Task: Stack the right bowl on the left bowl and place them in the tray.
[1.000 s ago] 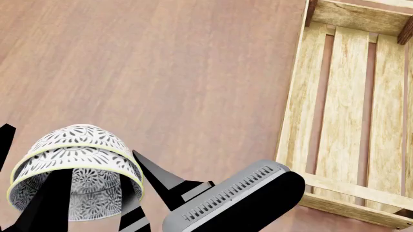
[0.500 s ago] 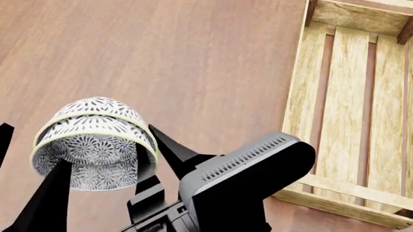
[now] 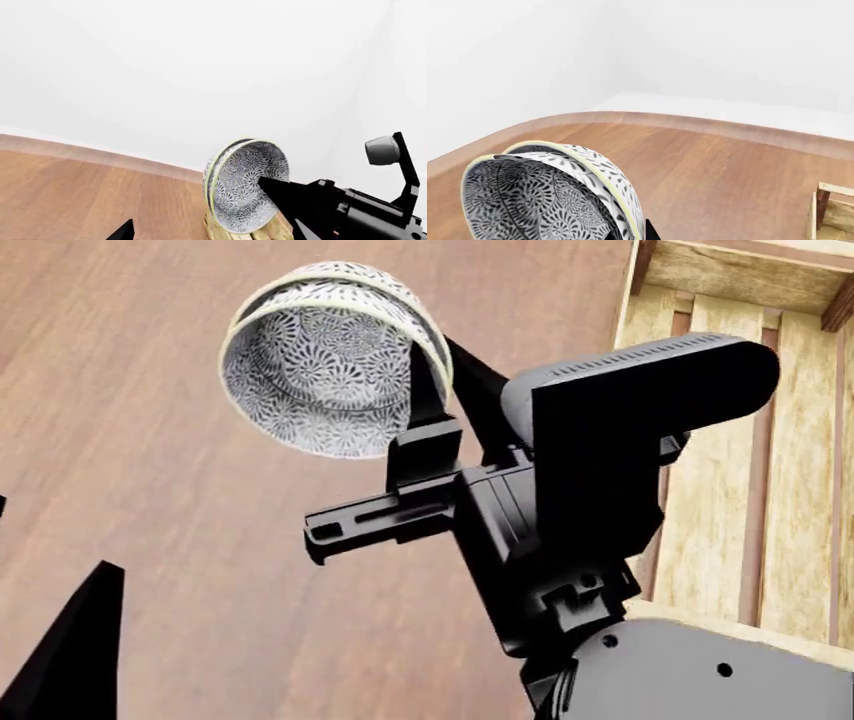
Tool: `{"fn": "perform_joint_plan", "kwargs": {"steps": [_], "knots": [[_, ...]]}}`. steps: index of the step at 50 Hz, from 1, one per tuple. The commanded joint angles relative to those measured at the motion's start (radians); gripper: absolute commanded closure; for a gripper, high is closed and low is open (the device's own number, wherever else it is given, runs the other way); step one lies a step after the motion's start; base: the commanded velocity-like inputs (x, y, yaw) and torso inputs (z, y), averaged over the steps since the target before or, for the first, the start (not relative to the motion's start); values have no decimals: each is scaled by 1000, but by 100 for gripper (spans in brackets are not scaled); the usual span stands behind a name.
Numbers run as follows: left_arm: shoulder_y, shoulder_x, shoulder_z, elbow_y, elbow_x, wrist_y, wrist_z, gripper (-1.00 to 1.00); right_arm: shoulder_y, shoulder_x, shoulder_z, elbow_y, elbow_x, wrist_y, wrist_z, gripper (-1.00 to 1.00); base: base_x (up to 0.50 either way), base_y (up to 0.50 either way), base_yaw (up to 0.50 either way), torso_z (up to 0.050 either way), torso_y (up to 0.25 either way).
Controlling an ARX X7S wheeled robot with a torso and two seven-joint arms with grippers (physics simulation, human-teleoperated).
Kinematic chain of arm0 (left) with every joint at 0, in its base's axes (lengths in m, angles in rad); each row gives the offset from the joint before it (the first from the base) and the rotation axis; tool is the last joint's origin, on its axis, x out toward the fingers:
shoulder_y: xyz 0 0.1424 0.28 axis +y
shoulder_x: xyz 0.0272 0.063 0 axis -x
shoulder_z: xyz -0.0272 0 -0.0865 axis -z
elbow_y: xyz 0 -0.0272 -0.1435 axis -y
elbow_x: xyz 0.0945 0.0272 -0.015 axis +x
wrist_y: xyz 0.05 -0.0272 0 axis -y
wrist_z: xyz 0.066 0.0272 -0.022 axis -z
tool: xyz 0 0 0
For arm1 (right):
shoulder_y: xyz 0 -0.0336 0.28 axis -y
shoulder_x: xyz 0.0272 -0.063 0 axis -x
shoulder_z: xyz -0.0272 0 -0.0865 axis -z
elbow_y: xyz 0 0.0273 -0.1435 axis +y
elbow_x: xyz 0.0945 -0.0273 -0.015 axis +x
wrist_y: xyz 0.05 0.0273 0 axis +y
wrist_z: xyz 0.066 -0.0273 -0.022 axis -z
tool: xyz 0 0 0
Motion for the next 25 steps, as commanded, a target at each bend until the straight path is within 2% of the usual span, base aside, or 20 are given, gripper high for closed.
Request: {"fn": "perform_joint_plan", "kwargs": {"steps": [1, 8, 25], "knots": [[5, 10, 10, -10, 10, 8, 11, -100, 92, 0, 64, 133, 208, 54, -136, 100, 0, 0, 0, 0, 0], [7, 10, 11, -14, 10, 10, 12, -100, 104, -51, 95, 296, 362, 129, -224, 100, 0, 0, 0, 0, 1], [4, 10, 9, -26, 4, 14, 14, -100, 47, -200, 173, 640, 590, 258, -390, 100, 0, 0, 0, 1, 1]]}}
